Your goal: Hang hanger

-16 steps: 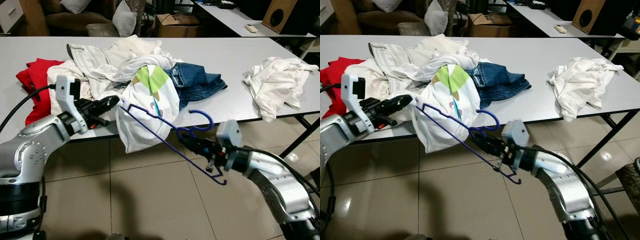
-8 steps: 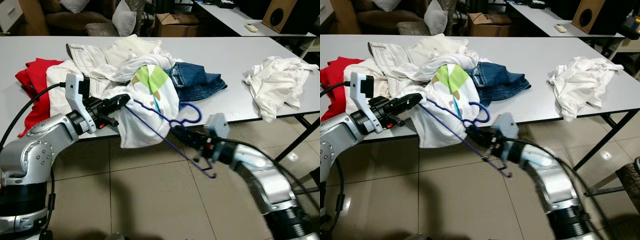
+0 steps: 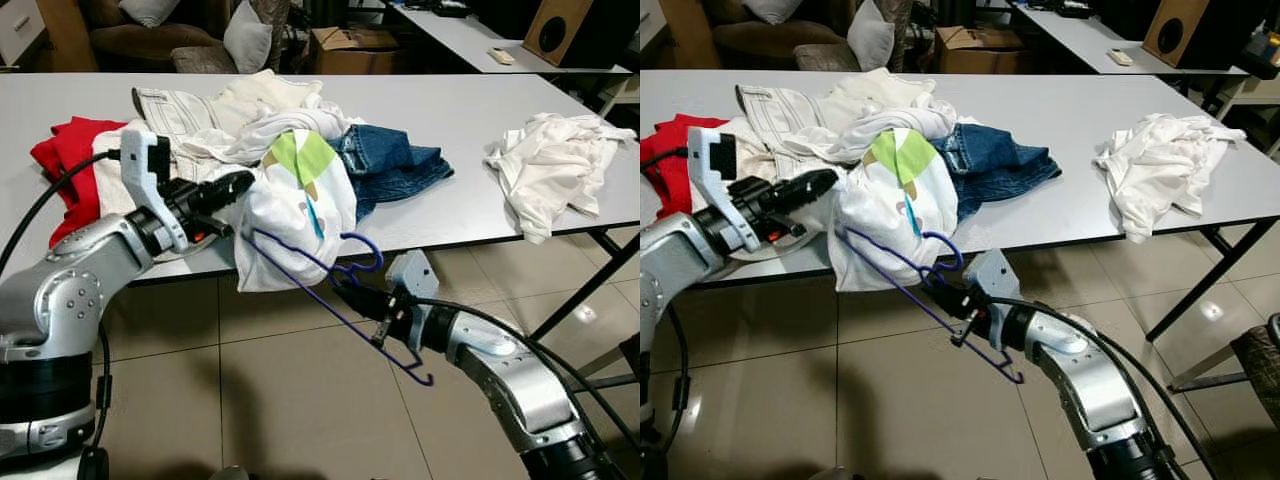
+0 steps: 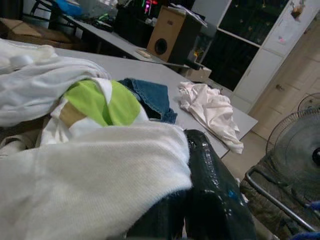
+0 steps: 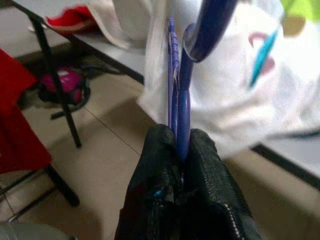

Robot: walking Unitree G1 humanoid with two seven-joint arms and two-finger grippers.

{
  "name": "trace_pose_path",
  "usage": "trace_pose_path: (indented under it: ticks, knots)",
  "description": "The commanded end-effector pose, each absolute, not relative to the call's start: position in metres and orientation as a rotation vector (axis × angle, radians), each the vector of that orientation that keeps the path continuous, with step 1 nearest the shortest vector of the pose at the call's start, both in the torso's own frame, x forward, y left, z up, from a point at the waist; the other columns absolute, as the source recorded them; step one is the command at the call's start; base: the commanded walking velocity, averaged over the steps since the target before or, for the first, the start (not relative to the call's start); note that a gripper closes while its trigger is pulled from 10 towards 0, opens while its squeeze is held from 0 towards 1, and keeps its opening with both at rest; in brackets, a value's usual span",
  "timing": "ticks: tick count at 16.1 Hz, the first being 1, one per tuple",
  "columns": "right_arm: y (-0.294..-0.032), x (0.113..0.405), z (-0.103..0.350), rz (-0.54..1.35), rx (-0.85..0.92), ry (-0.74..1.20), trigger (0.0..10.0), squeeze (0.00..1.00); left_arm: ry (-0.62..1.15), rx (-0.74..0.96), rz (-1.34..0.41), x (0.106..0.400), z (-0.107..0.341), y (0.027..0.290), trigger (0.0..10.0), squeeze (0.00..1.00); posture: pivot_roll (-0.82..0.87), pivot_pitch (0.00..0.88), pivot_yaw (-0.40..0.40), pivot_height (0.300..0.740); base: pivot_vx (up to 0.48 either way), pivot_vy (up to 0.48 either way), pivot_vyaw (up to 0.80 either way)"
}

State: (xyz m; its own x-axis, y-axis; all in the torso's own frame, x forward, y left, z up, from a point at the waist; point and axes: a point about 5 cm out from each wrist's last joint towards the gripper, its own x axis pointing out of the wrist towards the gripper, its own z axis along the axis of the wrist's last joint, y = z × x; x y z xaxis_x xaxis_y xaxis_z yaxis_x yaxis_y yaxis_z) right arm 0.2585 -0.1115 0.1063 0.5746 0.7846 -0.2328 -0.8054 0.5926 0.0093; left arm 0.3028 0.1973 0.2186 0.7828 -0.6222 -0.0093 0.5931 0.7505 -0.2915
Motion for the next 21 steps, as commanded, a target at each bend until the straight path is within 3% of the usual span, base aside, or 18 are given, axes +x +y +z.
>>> trace_pose_path:
  ticks: [1,8,14,15,16,17,21]
  knots:
    - [-0.123,0.26,0.107,0.874,-0.117,0.243,10.0,0.0,0.077,-0.272,-0.651,0.305,0.226,0.201,0.0,0.0,-0.1,0.0,-0.061,0.74,0.0,0.0,0.0]
    - [-0.147,0.263,0.114,0.719,-0.037,0.229,10.0,0.0,0.073,-0.261,-0.634,0.302,0.227,0.209,0.0,0.0,-0.1,0.0,-0.071,0.74,0.0,0.0,0.0]
    - [-0.163,0.282,0.18,0.584,0.23,-0.149,10.0,0.0,0.056,-0.265,-0.613,0.302,0.226,0.212,0.0,0.0,-0.1,0.0,-0.079,0.74,0.0,0.0,0.0]
    - [-0.165,0.282,0.174,0.593,0.178,-0.091,10.0,0.0,0.074,-0.262,-0.615,0.302,0.221,0.21,0.0,0.0,-0.1,0.0,-0.079,0.74,0.0,0.0,0.0]
    - [-0.17,0.28,0.145,0.599,-0.003,0.086,10.0,0.0,0.119,-0.237,-0.621,0.3,0.21,0.206,0.0,0.0,-0.1,0.0,-0.081,0.74,0.0,0.0,0.0]
    - [-0.181,0.279,0.125,0.533,-0.039,0.184,10.0,0.0,0.154,-0.233,-0.618,0.298,0.199,0.202,0.0,0.0,-0.1,0.0,-0.084,0.74,0.0,0.0,0.0]
    - [-0.182,0.278,0.132,0.501,0.166,0.124,10.0,0.0,0.208,-0.179,-0.618,0.296,0.185,0.192,0.0,0.0,-0.11,0.0,-0.082,0.74,0.0,0.0,0.0]
